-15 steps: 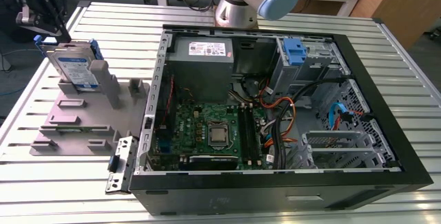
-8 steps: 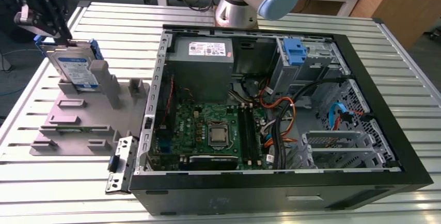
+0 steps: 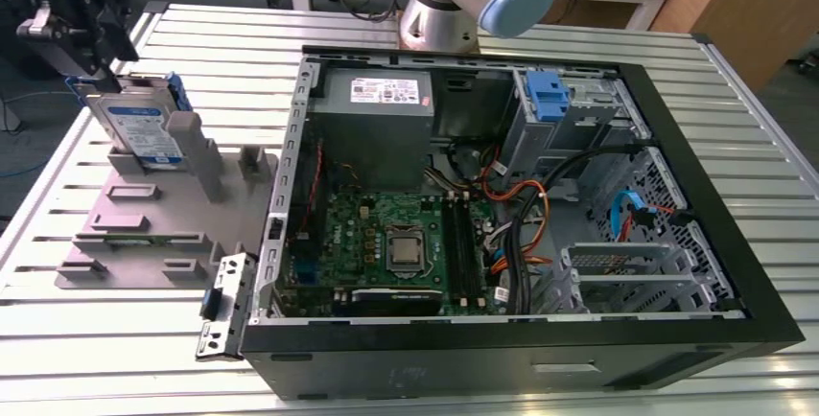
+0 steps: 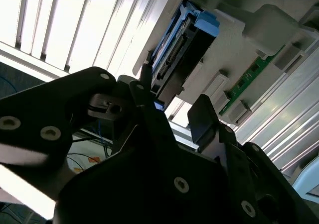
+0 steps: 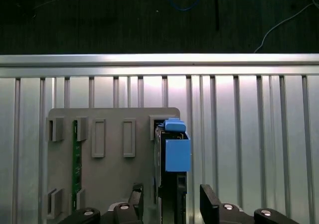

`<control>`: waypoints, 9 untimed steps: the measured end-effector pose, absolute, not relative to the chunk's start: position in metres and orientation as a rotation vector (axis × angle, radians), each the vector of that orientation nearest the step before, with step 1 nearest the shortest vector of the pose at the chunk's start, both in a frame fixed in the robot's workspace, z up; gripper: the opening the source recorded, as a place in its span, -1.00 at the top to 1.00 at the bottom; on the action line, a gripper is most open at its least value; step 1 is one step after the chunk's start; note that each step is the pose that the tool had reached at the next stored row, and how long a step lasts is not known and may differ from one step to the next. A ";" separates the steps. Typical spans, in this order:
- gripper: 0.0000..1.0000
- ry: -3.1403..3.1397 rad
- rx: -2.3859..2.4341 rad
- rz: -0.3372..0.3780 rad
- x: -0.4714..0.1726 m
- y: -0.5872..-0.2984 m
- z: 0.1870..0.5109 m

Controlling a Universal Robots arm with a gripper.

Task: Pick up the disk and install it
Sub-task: 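Pick up the disk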

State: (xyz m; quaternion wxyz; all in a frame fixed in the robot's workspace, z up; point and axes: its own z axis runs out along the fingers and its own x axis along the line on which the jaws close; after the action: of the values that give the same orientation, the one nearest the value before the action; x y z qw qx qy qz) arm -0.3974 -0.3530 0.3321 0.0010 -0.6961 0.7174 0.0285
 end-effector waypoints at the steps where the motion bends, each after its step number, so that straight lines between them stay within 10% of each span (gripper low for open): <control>1: -0.17 2.252 -2.185 0.090 -0.397 -0.353 0.332; 9: -0.29 2.250 -2.188 0.089 -0.399 -0.353 0.328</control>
State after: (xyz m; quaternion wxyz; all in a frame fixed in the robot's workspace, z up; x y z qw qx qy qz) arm -0.3987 -0.3528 0.3280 0.0013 -0.6969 0.7166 0.0283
